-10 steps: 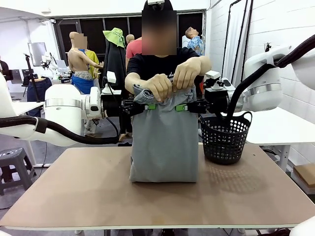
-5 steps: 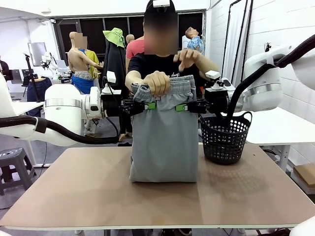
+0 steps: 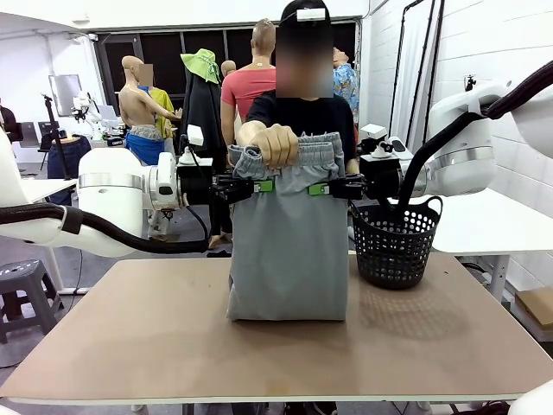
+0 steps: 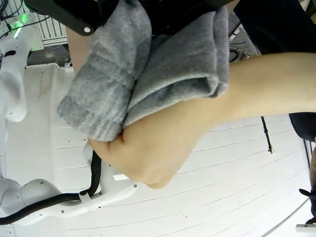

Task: Fold the training pants.
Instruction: Release the ends of the Training pants and then grab the overlapped ends.

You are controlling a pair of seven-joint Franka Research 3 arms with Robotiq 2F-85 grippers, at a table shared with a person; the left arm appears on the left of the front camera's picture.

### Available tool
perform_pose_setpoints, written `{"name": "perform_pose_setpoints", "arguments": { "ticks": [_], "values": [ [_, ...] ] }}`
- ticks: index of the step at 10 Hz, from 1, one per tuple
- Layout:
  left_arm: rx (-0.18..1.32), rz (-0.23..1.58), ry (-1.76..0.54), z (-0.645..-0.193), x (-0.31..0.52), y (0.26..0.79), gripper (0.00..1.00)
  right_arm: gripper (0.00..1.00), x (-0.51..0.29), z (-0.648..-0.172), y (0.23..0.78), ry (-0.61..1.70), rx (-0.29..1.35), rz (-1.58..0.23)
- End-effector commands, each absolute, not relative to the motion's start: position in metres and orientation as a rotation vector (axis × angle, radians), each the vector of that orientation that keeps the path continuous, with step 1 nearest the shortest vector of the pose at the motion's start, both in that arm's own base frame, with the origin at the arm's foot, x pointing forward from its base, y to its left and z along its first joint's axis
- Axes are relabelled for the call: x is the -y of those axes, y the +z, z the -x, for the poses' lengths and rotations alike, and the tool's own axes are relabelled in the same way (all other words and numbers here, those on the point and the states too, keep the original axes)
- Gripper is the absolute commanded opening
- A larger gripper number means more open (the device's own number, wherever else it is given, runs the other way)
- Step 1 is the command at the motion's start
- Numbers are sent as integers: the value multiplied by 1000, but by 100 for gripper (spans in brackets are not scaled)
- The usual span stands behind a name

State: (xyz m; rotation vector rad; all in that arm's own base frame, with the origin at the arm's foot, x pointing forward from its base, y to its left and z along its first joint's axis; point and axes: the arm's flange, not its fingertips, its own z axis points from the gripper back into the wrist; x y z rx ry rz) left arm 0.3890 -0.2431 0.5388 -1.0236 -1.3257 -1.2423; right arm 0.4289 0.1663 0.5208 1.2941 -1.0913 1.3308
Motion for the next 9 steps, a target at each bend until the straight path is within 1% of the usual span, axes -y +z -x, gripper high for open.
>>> {"name": "perform_pose_setpoints", "arguments": {
  "ticks": [1, 9],
  "values": [
    [1334, 1039, -1227, -387, 243, 542, 0, 0, -168, -427, 523, 1315, 1112, -1306],
    [1334, 1039, -1227, -387, 243, 542, 0, 0, -168, -427, 523, 1315, 1112, -1306]
  ]
}}
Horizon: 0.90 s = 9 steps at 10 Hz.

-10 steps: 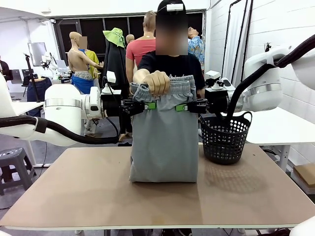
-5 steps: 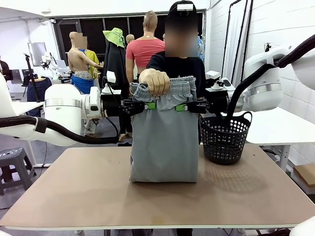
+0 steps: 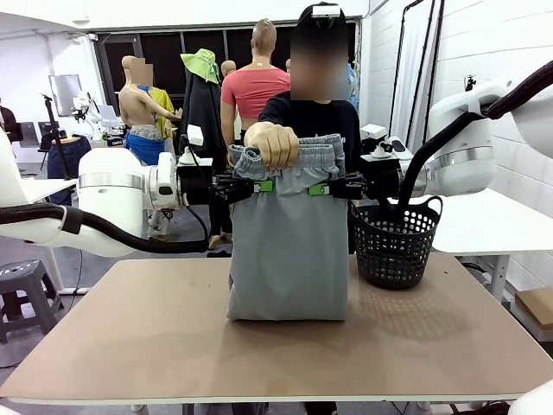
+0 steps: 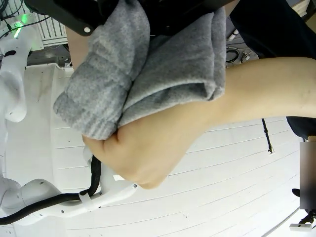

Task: Fold the training pants.
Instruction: Release the ends of the Training pants and then grab the overlapped ends.

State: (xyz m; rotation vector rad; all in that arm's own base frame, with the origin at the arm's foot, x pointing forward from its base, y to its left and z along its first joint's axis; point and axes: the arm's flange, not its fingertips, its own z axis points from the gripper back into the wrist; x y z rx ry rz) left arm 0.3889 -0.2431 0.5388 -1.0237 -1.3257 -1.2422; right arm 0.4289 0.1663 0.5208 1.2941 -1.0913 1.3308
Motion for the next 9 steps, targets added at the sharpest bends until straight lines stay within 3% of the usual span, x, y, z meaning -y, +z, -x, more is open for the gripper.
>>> {"name": "perform_pose_setpoints", "arguments": {
  "ticks": [1, 4, 9],
  "values": [
    [1334, 1039, -1227, -387, 243, 542, 0, 0, -168, -427, 523, 1315, 1112, -1306],
    [1326, 1034, -1235, -388, 242, 539, 2, 0, -167, -427, 522, 1337, 1078, -1294],
    [1320, 1069, -1201, -386, 238, 530, 100, 96, -165, -425, 526, 1290, 1045, -1300]
  ]
}}
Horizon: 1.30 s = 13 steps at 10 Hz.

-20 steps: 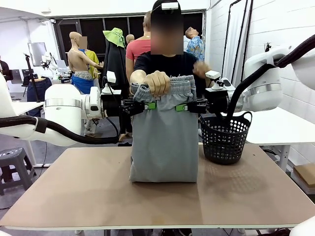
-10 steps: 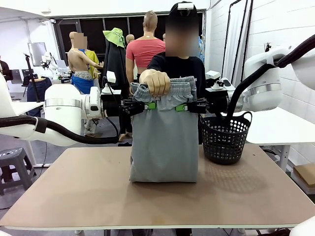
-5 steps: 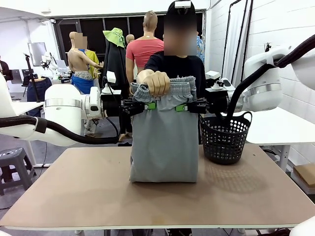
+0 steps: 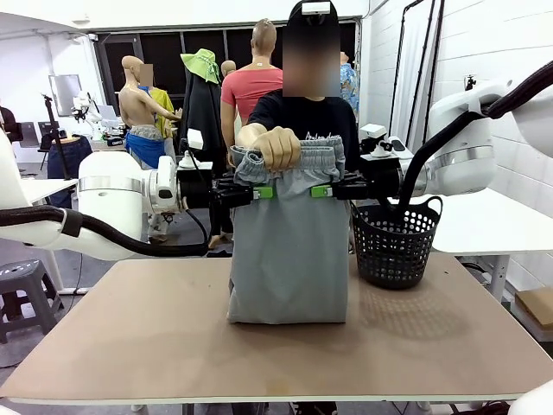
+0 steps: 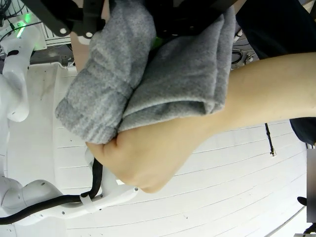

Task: Fold the training pants.
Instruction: Release the ends of the Training pants and then grab the overlapped ends.

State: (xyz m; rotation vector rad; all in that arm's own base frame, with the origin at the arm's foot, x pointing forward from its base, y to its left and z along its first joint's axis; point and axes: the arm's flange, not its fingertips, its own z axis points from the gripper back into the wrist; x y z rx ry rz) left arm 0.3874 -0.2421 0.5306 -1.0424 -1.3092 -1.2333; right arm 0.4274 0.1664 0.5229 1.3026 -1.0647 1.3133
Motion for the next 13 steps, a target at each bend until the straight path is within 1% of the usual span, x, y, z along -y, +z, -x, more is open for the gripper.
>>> {"name": "perform_pose_setpoints", "arguments": {
  "ticks": [1, 8, 9, 10, 13],
  "values": [
    [1321, 1066, -1192, -385, 236, 530, 100, 100, -165, -425, 526, 1284, 1043, -1297],
    [1315, 1060, -1151, -380, 228, 532, 100, 100, -164, -430, 527, 1252, 1019, -1283],
    [1330, 1046, -1154, -378, 226, 532, 100, 100, -163, -432, 526, 1261, 1040, -1243],
    [1322, 1036, -1153, -378, 224, 532, 100, 100, -160, -432, 525, 1280, 1020, -1222],
    [1334, 982, -1110, -370, 209, 528, 100, 100, -143, -429, 527, 1252, 1056, -1174]
  ]
}}
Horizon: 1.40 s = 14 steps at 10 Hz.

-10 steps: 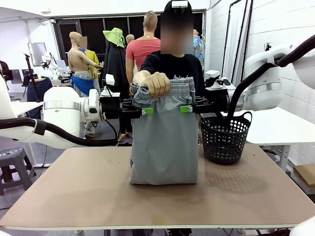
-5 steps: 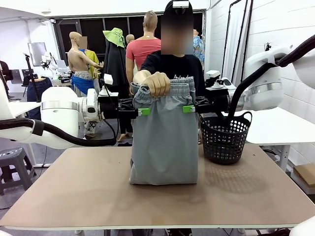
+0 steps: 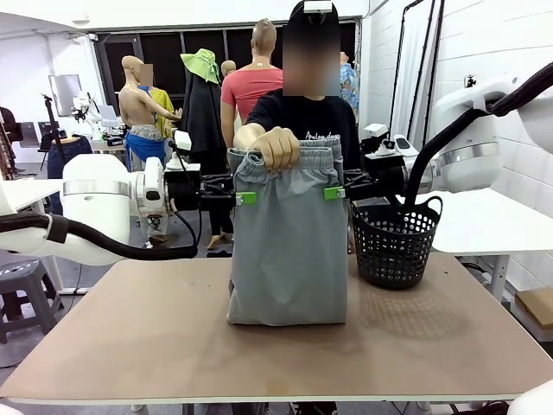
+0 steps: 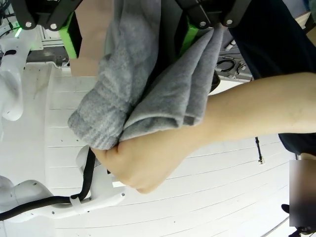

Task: Fold the training pants.
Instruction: Release the ends of the Training pants and then grab the overlapped ends.

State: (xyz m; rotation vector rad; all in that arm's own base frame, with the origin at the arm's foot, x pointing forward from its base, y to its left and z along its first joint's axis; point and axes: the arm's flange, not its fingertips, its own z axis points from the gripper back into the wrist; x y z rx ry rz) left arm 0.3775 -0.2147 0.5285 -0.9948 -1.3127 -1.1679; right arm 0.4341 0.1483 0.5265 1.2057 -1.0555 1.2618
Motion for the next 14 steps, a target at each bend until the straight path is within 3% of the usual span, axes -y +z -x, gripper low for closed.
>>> {"name": "perform_pose_setpoints", "arguments": {
  "ticks": [1, 10, 14],
  "values": [
    [1336, 958, -1098, -369, 204, 526, 100, 100, -138, -428, 527, 1239, 1070, -1167],
    [1403, 777, -1002, -365, 194, 523, 100, 100, -127, -425, 517, 1153, 1104, -1153],
    [1399, 874, -1070, -367, 192, 523, 100, 100, -130, -427, 515, 1149, 1090, -1178]
  ]
}}
